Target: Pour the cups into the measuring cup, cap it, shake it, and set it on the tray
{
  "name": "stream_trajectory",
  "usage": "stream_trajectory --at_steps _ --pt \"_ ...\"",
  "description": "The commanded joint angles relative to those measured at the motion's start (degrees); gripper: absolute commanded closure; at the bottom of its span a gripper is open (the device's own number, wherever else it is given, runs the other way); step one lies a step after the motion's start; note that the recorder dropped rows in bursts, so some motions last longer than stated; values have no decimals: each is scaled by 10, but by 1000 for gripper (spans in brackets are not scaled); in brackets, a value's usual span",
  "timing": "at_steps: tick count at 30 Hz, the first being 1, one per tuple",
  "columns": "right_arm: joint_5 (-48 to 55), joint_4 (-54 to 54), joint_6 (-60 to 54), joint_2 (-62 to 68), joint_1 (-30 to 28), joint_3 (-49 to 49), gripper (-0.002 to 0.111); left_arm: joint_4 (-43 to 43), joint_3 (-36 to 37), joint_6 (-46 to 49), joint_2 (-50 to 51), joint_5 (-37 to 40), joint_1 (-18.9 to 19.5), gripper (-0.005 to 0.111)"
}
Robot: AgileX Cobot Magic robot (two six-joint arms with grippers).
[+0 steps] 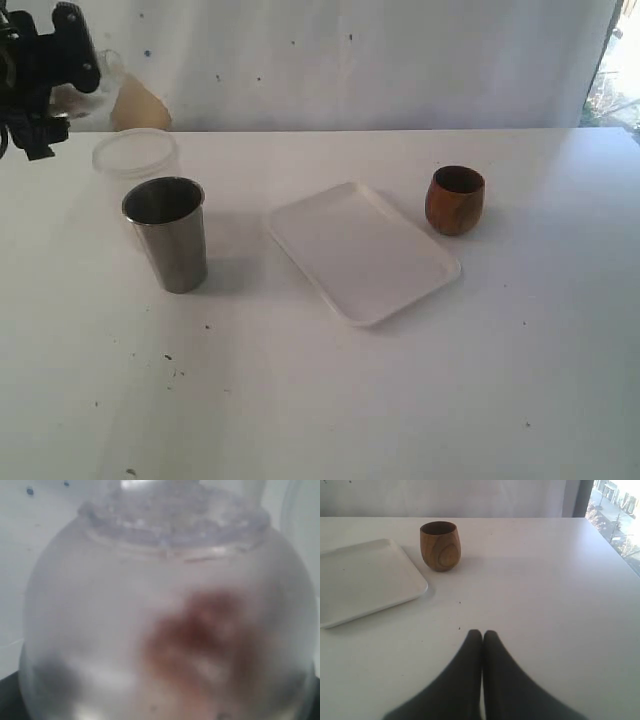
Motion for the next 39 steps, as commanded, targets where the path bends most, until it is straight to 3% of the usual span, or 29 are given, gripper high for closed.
stream_trajectory --at_steps 1,17,39 --pt "-2 -5 2 -3 -3 4 108 31 -9 2 -8 -18 0 107" --pt "-2 -5 12 -3 -3 4 108 135 -9 3 -6 -14 -3 107" --pt "-2 -5 12 -3 -3 4 108 199 -9 2 14 -12 -4 107"
